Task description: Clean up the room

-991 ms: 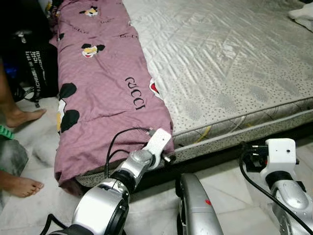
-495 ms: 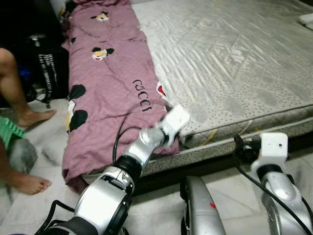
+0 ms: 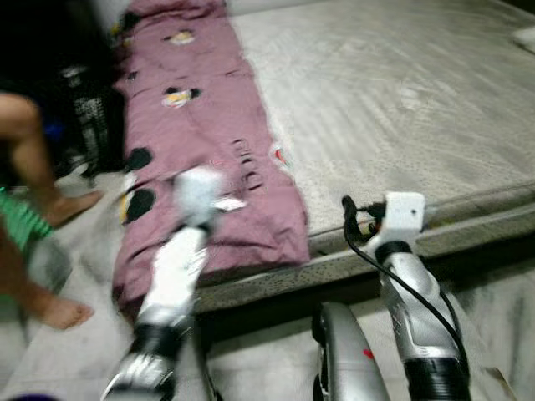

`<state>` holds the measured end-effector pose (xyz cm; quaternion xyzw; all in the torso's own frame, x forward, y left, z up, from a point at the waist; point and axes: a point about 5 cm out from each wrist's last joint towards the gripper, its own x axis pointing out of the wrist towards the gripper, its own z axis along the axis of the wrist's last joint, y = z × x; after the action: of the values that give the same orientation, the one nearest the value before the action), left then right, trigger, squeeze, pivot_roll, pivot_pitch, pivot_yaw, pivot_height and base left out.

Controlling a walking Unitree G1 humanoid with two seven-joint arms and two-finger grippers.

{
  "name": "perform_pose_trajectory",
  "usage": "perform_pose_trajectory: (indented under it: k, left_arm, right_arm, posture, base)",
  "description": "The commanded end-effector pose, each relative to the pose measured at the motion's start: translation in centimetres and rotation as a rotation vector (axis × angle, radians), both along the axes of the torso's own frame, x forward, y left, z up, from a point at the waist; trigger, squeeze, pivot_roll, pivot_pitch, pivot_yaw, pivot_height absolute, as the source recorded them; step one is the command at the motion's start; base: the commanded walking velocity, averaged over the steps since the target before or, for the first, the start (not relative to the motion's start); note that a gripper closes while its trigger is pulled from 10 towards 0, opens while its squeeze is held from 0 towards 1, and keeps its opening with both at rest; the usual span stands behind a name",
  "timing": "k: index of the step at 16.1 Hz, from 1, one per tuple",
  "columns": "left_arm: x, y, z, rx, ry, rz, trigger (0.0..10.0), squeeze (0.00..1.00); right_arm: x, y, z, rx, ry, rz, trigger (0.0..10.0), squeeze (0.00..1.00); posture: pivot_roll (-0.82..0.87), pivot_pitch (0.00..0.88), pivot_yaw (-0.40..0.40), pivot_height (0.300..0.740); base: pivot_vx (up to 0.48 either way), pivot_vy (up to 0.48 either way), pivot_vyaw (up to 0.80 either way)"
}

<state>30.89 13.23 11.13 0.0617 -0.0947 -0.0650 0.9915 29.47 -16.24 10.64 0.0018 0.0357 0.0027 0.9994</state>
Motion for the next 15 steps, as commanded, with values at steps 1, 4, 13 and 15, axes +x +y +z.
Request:
perform_pose_trajectory:
  k: [1, 4, 13, 15]
  left_arm:
    - [-0.6, 1.0, 0.3, 0.018, -0.039, 0.051, 10.0, 0.00]
    - [-1.8, 4.6, -1.1, 0.077, 0.019, 0.278, 10.0, 0.00]
    - [-2.4, 4.2, -1.1, 0.091, 0.039, 0.190, 10.0, 0.00]
    - [-2.4, 4.1, -1.1, 0.087, 0.052, 0.181, 10.0, 0.00]
  right_arm:
    - [0.4, 1.0, -0.1, 0.024, -0.009, 0.022, 10.0, 0.00]
    - [1.1, 2.5, -0.6, 0.049, -0.022, 0.051, 10.0, 0.00]
    - [1.5, 2.3, -0.4, 0.079, -0.080, 0.006, 10.0, 0.00]
    - [1.6, 2.2, -0.1, 0.080, -0.093, -0.002, 10.0, 0.00]
  posture:
    - [0.04, 0.000, 0.044, 0.544]
    - [0.07, 0.000, 0.036, 0.544]
    - [0.08, 0.000, 0.052, 0.583]
    - [0.08, 0.000, 0.056, 0.598]
  base:
    - [0.000, 0.000, 0.00]
    - [0.000, 0.000, 0.00]
    - [0.000, 0.000, 0.00]
    - [0.000, 0.000, 0.00]
